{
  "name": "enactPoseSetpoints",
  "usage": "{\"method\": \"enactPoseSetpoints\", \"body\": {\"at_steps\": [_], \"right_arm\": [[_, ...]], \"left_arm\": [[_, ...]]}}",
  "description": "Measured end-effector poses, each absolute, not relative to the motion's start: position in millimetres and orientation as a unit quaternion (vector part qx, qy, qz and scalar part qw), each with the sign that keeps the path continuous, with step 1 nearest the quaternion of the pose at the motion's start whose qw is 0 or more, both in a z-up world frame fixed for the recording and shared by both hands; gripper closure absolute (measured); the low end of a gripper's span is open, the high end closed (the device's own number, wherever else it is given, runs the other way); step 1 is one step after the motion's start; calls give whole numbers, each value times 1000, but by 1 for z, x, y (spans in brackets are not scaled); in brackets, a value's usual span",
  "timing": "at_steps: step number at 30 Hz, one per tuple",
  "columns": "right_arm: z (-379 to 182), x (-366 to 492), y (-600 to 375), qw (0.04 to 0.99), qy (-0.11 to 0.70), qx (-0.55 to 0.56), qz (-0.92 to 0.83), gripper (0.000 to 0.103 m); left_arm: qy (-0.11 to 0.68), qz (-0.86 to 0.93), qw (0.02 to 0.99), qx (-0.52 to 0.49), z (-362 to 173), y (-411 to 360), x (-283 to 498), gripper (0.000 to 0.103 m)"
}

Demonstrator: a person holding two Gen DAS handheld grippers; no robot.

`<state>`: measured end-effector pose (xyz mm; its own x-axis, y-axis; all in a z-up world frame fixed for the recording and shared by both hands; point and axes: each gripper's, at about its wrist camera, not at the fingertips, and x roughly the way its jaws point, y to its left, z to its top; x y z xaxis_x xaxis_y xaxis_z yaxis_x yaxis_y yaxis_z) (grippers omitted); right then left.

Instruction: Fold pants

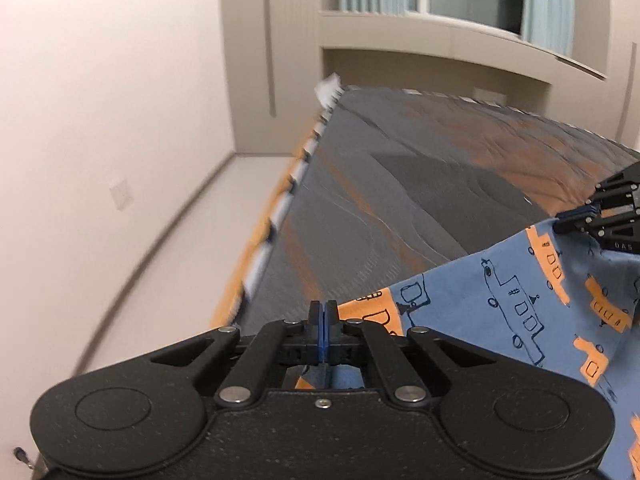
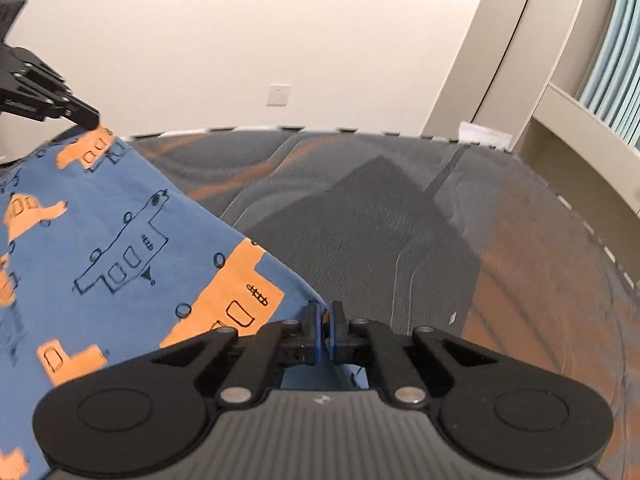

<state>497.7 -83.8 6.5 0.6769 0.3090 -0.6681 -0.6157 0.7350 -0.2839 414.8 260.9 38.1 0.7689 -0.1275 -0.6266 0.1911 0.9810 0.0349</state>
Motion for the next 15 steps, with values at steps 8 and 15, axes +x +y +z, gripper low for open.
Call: {"method": "enactPoseSetpoints", "body": {"at_steps": [8,15], "right_arm": [[-25,547,-64,870,335,-257,254,99],[-14,552,-80,877,330,-222,271,74]], "left_arm": [[374,-37,926,42,6,263,443,103],[381,-65,921,48,1,265,442,93]]}}
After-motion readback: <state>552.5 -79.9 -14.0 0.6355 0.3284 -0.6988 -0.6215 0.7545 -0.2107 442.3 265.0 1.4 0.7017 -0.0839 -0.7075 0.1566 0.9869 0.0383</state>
